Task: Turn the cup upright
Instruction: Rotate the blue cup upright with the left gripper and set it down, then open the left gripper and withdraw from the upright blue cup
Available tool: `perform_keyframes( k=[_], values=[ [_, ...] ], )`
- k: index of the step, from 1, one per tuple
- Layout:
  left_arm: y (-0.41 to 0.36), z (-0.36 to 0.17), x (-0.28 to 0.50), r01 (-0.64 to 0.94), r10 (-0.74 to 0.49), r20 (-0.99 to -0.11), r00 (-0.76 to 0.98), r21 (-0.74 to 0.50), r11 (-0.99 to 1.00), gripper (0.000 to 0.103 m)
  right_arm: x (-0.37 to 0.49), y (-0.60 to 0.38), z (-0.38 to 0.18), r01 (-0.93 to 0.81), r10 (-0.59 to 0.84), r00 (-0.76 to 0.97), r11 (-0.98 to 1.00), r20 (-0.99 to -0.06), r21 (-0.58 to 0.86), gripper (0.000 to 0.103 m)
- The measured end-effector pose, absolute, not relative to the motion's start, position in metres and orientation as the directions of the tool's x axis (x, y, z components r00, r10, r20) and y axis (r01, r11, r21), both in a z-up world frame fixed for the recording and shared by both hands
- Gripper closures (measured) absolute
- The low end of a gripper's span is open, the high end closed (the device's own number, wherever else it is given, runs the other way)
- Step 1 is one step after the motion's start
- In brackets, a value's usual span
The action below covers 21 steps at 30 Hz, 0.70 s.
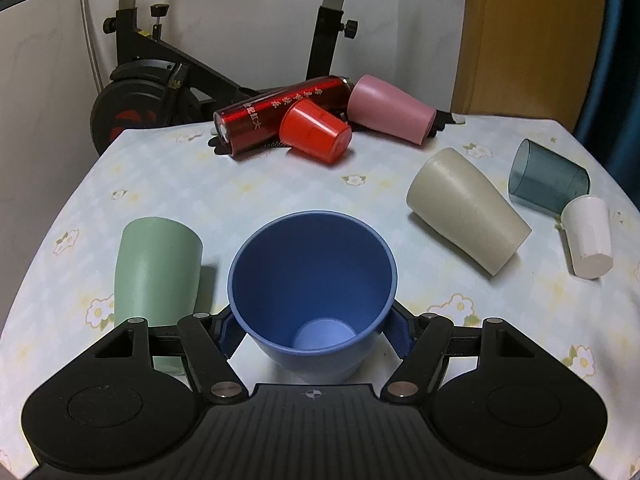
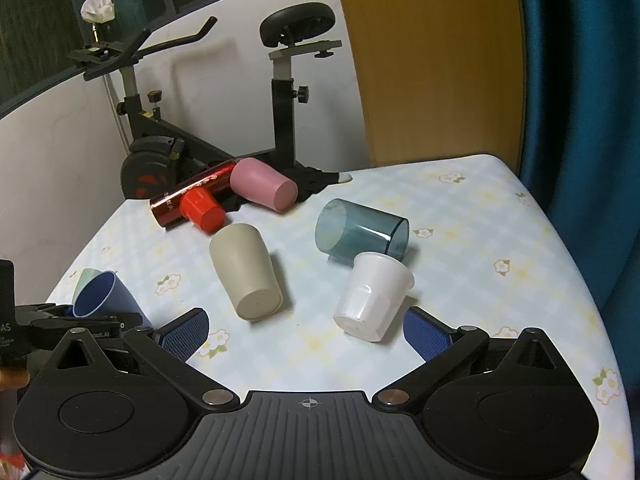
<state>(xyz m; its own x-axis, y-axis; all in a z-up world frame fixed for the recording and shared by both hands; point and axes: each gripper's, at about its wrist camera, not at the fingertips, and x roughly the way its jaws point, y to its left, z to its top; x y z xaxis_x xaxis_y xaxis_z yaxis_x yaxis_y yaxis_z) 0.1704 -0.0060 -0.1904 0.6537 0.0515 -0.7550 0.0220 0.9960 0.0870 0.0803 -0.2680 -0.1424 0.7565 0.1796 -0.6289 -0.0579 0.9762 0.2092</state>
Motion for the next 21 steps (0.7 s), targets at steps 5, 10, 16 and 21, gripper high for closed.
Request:
perform_keyframes(
  k=[5,10,16,21],
  values=[
    [-0.008,-0.186,0.171,0.020,0.061,-0.794,0.605,0.092,0.996,0.026,0.077,-0.266,-0.139,-0.061,0.179,0.759,0.977,-0.626,0.205,0.000],
    [-0.004,-0.184,0.171,0.004,0.046,-0.829,0.558,0.059,0.998,0.023,0.072,-0.264,-0.135,-0.064,0.179,0.762,0.977,-0.622,0.203,0.000],
    [-0.001,-0.181,0.169,-0.008,0.037,-0.850,0.526,0.038,0.999,0.022,0.068,-0.261,-0.129,-0.071,0.181,0.760,0.978,-0.624,0.197,0.000],
    [0.001,-0.172,0.164,-0.014,0.029,-0.851,0.524,0.026,1.000,0.022,0.062,-0.257,-0.119,-0.076,0.176,0.770,0.980,-0.614,0.186,0.000]
  ],
)
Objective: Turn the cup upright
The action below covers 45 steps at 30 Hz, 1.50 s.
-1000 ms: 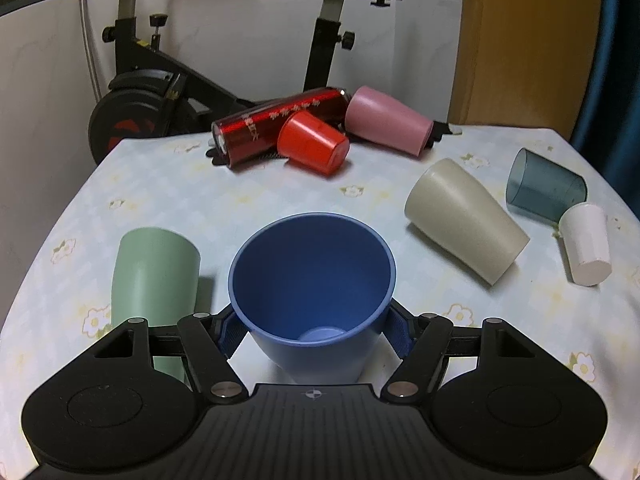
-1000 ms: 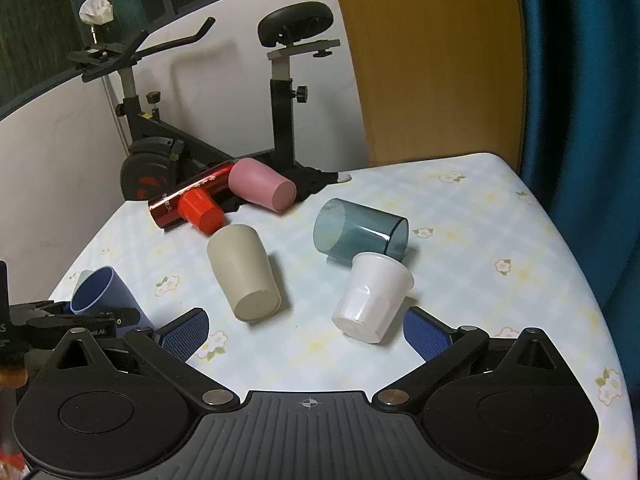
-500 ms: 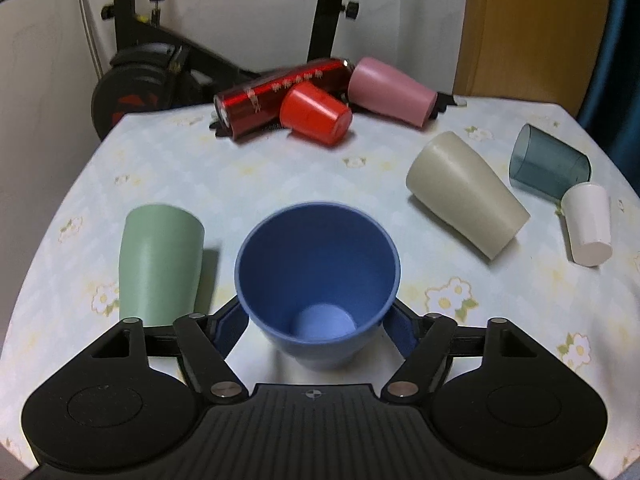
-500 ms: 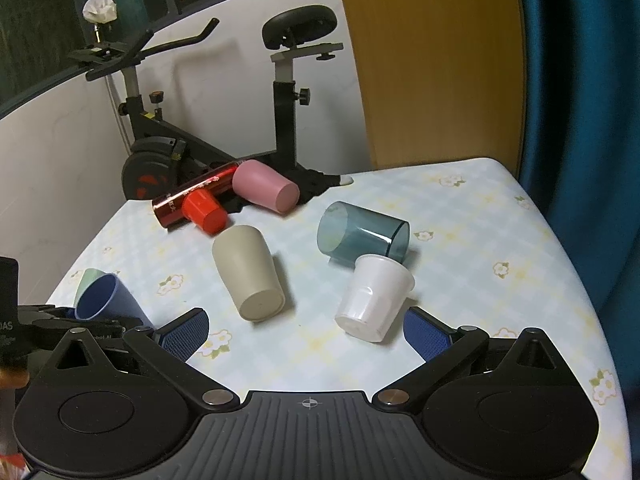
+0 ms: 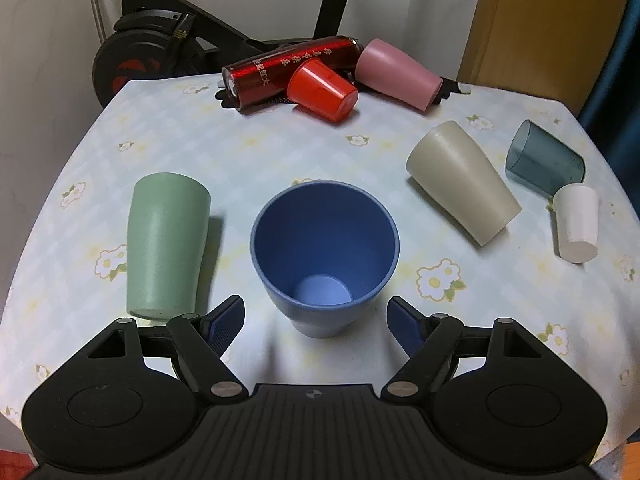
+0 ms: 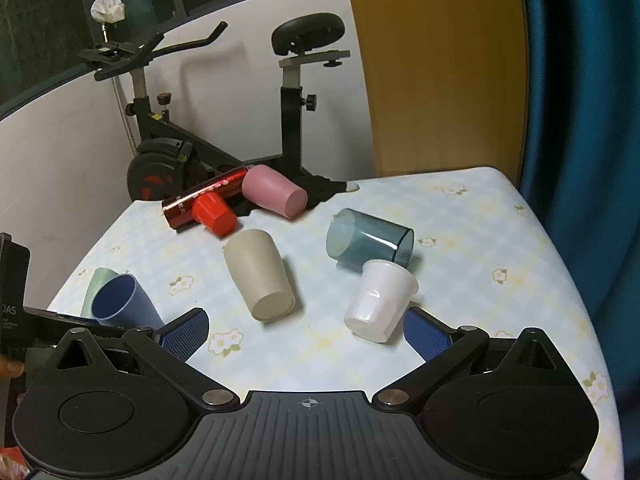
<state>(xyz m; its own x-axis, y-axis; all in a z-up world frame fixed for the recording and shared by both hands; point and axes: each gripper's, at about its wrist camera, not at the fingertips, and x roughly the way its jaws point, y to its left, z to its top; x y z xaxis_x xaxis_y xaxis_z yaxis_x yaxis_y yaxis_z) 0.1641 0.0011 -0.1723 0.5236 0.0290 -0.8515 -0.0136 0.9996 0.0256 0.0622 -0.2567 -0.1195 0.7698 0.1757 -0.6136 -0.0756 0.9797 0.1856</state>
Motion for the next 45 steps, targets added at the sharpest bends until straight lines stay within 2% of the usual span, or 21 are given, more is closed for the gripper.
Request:
perform_keyframes(
  k=[6,10,12,17,21,24,25,30,45],
  values=[
    [0.006,-0.148,0.154,-0.015,0.017,-0.832,0.555,0.011,1.000,0.022,0.057,-0.249,-0.102,-0.080,0.166,0.788,0.982,-0.593,0.169,0.000],
    [0.010,-0.115,0.137,-0.027,0.026,-0.765,0.643,0.012,1.000,0.022,0.055,-0.242,-0.084,-0.075,0.147,0.805,0.986,-0.575,0.147,0.000],
    [0.012,-0.094,0.125,-0.035,0.041,-0.704,0.709,0.023,0.999,0.022,0.053,-0.238,-0.073,-0.078,0.144,0.817,0.987,-0.558,0.140,0.000],
    [0.012,-0.040,0.084,-0.066,0.083,-0.495,0.865,0.053,0.996,0.013,0.045,-0.225,-0.044,-0.067,0.113,0.854,0.992,-0.508,0.108,0.000],
    [0.009,-0.005,0.050,-0.075,0.085,-0.332,0.939,0.042,0.996,0.006,0.034,-0.214,-0.021,-0.083,0.115,0.885,0.992,-0.451,0.091,0.000],
    [0.003,0.011,0.031,-0.070,0.082,-0.247,0.965,0.056,0.996,0.003,0.028,-0.206,-0.008,-0.090,0.117,0.903,0.992,-0.413,0.083,0.000],
    [0.000,0.015,0.028,-0.078,0.091,-0.236,0.967,0.061,0.995,0.000,0.025,-0.204,-0.004,-0.093,0.119,0.909,0.992,-0.401,0.083,0.000],
    [-0.007,0.019,0.022,-0.060,0.068,-0.236,0.969,0.041,0.997,0.000,0.019,-0.194,0.007,-0.105,0.126,0.921,0.991,-0.368,0.077,0.000],
    [0.007,0.016,0.018,-0.031,0.042,-0.253,0.967,0.045,0.998,0.000,0.017,-0.182,0.011,-0.100,0.119,0.924,0.993,-0.365,0.070,0.000]
  ],
)
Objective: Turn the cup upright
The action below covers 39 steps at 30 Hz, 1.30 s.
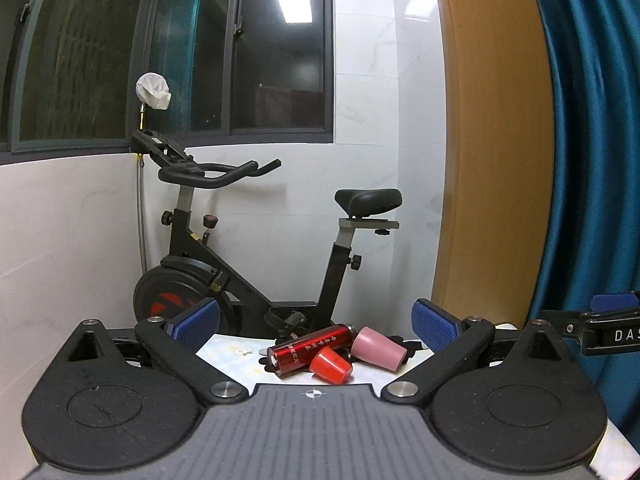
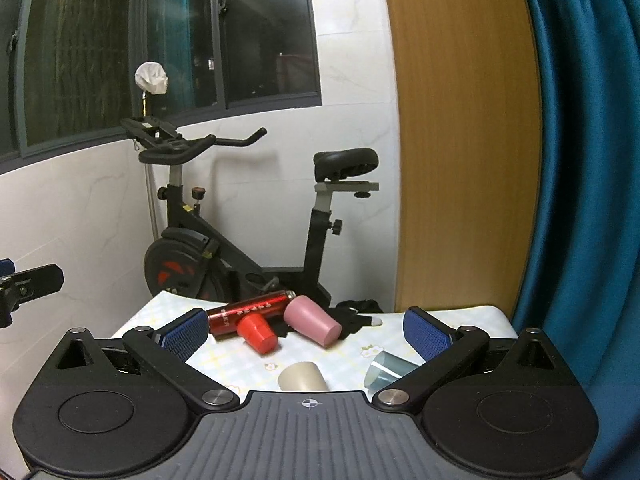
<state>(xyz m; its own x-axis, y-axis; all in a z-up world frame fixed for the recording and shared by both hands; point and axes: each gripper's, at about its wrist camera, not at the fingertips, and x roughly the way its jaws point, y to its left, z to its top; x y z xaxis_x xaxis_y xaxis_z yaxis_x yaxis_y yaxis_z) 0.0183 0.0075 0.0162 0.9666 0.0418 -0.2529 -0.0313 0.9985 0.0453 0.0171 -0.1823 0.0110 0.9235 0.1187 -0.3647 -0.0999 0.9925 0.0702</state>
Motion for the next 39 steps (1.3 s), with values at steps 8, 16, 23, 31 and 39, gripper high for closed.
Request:
perform_keyframes(
  k=[8,16,23,31,39],
  values=[
    [0.0081,0.0156,0.0163,-0.023,0.035,-0.251,0.967,0.048,0.999,0.000,0.0197,-0.1812,0.0099,-0.100,0.119,0.924,0.992,-0.364,0.071,0.000],
    [0.0078,0.0158,0.0152,-0.018,0.030,-0.247,0.969,0.052,0.998,0.000,0.0180,-0.1827,0.0103,-0.098,0.117,0.924,0.993,-0.364,0.070,0.000],
    [0.0076,0.0159,0.0153,-0.016,0.028,-0.246,0.969,0.052,0.999,0.000,0.0182,-0.1867,0.0112,-0.092,0.113,0.924,0.993,-0.364,0.073,0.000],
    [0.0077,0.0158,0.0153,-0.014,0.026,-0.247,0.969,0.052,0.999,0.000,0.0204,-0.1893,0.0110,-0.090,0.111,0.924,0.993,-0.365,0.074,0.000],
    [0.0079,0.0170,0.0148,-0.006,0.019,-0.253,0.967,0.049,0.999,0.000,0.0206,-0.1905,0.0109,-0.090,0.111,0.924,0.993,-0.367,0.075,0.000]
  ],
)
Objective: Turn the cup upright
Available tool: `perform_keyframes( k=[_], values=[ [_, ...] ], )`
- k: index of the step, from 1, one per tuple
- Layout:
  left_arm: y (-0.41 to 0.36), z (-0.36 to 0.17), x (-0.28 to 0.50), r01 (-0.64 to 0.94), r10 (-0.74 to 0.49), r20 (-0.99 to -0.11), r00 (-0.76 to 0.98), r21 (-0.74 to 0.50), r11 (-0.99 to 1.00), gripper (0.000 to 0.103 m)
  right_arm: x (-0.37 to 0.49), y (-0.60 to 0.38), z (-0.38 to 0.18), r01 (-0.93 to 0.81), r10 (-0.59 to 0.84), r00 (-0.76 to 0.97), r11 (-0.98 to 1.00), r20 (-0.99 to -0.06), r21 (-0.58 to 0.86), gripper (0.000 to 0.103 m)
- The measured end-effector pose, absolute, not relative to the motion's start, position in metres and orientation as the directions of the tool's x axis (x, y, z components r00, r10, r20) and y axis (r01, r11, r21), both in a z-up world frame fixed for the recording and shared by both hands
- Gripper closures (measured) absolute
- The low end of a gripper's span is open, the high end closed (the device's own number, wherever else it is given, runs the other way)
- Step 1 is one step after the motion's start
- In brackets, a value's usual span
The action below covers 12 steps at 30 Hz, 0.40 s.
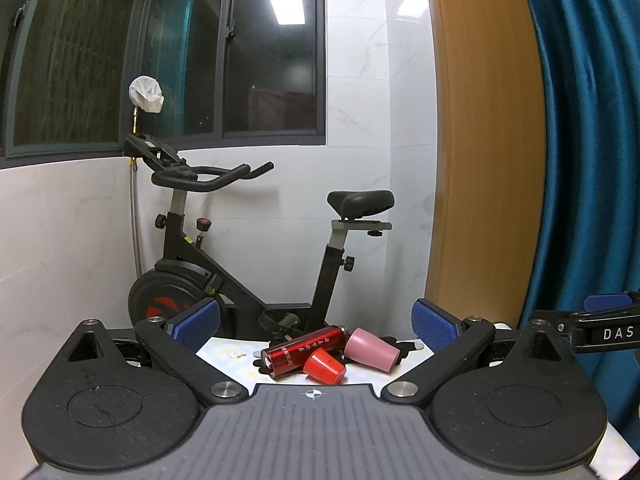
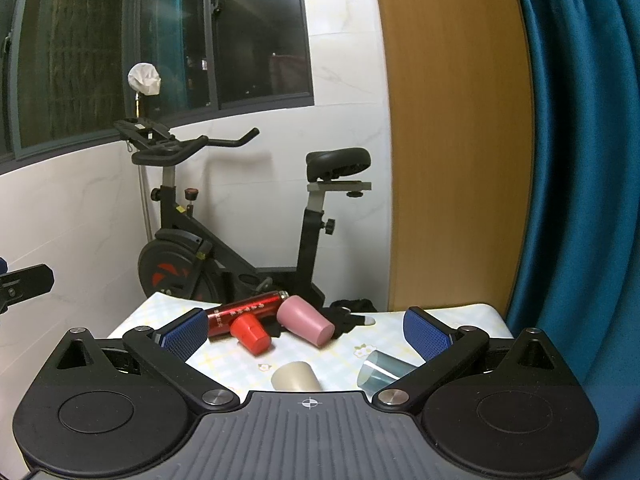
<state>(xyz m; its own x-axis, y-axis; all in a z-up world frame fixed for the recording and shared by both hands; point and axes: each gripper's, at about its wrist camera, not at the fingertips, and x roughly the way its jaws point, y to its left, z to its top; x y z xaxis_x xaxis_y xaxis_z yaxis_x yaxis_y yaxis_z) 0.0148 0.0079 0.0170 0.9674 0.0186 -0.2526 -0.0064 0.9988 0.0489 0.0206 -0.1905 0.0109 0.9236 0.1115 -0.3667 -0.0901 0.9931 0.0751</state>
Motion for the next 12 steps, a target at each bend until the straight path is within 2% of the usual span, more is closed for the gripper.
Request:
perform_keyframes(
  k=[12],
  values=[
    [0.0065,0.0149,0.0135,0.018,-0.006,-0.256,0.967,0.045,0.999,0.000,0.0196,-0.1953,0.0052,-0.086,0.108,0.921,0.993,-0.374,0.077,0.000]
  ],
)
